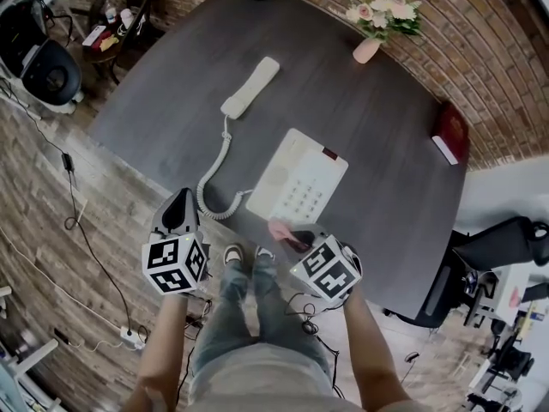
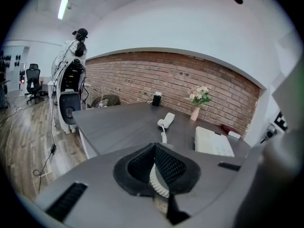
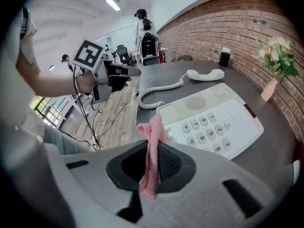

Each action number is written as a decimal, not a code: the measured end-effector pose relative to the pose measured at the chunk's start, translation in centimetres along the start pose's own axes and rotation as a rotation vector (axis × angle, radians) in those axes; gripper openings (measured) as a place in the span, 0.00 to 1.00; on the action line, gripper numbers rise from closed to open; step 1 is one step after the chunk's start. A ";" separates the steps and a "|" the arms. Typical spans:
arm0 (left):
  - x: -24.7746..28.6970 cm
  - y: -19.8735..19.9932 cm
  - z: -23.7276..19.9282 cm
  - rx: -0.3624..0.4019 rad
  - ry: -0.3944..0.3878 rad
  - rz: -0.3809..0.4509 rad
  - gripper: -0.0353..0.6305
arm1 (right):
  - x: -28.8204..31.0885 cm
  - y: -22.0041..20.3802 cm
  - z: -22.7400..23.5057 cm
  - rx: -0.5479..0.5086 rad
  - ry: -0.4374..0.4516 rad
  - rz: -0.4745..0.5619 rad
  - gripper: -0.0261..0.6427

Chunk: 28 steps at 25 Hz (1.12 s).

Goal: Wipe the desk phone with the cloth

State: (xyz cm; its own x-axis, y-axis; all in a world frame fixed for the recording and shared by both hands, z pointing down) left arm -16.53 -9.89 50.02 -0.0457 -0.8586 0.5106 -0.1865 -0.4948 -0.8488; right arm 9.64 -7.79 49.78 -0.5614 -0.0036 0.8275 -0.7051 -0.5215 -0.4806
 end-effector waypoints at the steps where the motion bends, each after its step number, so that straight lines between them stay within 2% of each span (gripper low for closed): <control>1: 0.1 0.3 0.2 0.000 -0.004 0.006 0.06 | -0.4 0.0 0.1 0.002 0.003 0.023 0.07; 5: 0.1 2.1 1.6 0.000 -0.020 0.039 0.06 | -3.0 0.3 0.6 -0.023 -0.003 0.128 0.07; 7: -0.2 3.1 2.4 -0.003 -0.032 0.057 0.06 | -4.9 0.4 0.9 -0.021 -0.048 0.201 0.07; 15: -0.6 10.7 6.5 0.016 -0.119 0.211 0.06 | -13.9 2.4 4.2 -0.016 -0.480 0.563 0.07; 20: -1.5 15.0 9.7 0.053 -0.168 0.300 0.06 | -19.8 1.3 5.6 0.027 -0.715 0.780 0.07; 24: -1.6 17.8 11.7 0.069 -0.193 0.360 0.06 | -23.2 -0.7 6.5 0.110 -0.857 0.929 0.07; 28: -1.5 19.2 13.4 0.063 -0.220 0.385 0.06 | -25.1 -3.4 7.1 0.197 -0.956 0.993 0.07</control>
State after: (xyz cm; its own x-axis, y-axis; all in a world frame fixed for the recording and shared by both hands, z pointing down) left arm -6.90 -19.87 31.14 0.1111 -0.9866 0.1196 -0.1364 -0.1343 -0.9815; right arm 29.19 -11.99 32.69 -0.2193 -0.9722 0.0819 -0.0741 -0.0671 -0.9950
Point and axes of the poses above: the fingertips, and each gripper's own axes: x forward along the fingers, z to its right, y out of its top, the point moved 10 cm from there along -x, backward along the fingers, and after that the axes turned 12 degrees about y, right-handed, at the moved point
